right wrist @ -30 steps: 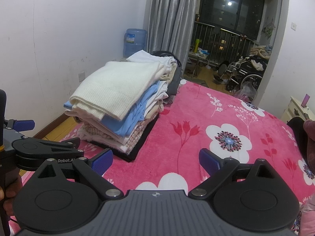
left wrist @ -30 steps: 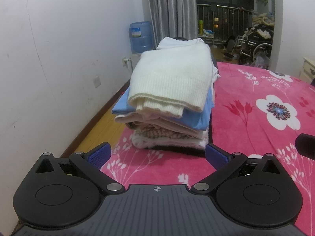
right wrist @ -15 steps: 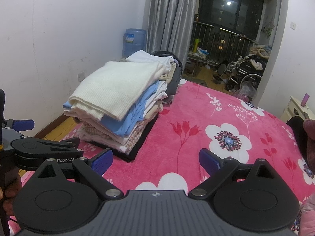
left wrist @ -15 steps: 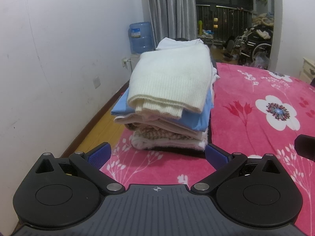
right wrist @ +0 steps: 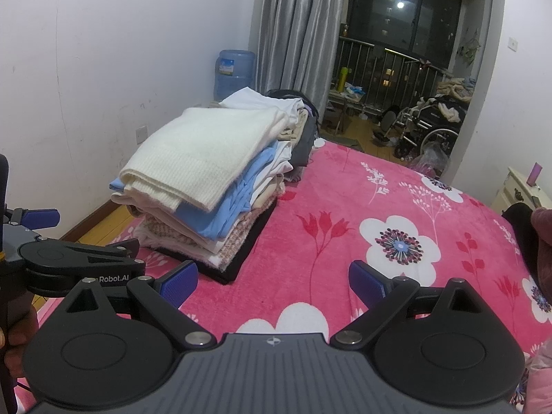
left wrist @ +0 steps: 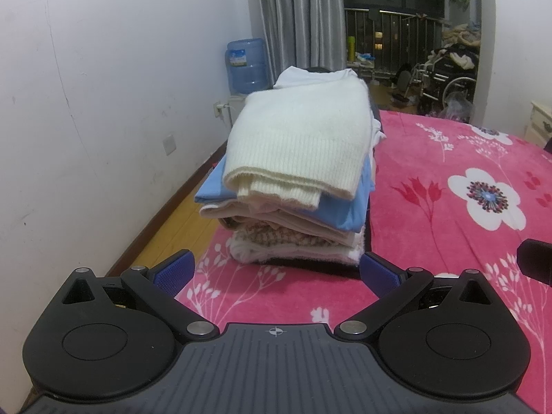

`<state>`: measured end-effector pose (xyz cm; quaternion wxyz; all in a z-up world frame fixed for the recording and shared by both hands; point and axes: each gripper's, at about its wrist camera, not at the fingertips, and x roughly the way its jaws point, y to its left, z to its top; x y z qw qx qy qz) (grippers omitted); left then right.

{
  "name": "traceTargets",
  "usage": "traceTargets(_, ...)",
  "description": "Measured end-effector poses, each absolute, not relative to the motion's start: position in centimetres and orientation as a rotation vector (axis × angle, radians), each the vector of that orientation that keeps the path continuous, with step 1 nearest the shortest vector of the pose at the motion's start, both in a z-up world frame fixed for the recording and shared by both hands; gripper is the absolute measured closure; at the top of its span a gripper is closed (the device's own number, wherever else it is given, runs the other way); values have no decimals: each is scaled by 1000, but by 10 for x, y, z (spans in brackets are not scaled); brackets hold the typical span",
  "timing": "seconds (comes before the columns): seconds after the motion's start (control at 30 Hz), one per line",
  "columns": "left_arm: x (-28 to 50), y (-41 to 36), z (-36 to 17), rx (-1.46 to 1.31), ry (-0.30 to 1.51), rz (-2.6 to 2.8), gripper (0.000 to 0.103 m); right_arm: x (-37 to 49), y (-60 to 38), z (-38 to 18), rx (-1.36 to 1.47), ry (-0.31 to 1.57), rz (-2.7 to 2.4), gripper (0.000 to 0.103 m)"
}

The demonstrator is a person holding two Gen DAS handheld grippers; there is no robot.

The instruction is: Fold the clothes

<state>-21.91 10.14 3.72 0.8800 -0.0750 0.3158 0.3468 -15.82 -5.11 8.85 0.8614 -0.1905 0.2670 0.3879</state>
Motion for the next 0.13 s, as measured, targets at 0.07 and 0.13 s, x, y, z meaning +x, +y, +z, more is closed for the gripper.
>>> traceTargets(0.07,-219,101,37,-157,658,723,0,-158,-51,89,-399,561,813,6)
traceTargets(0.13,-219,102,37,-157,658,723,0,-159,-51,89,-399,561,813,6)
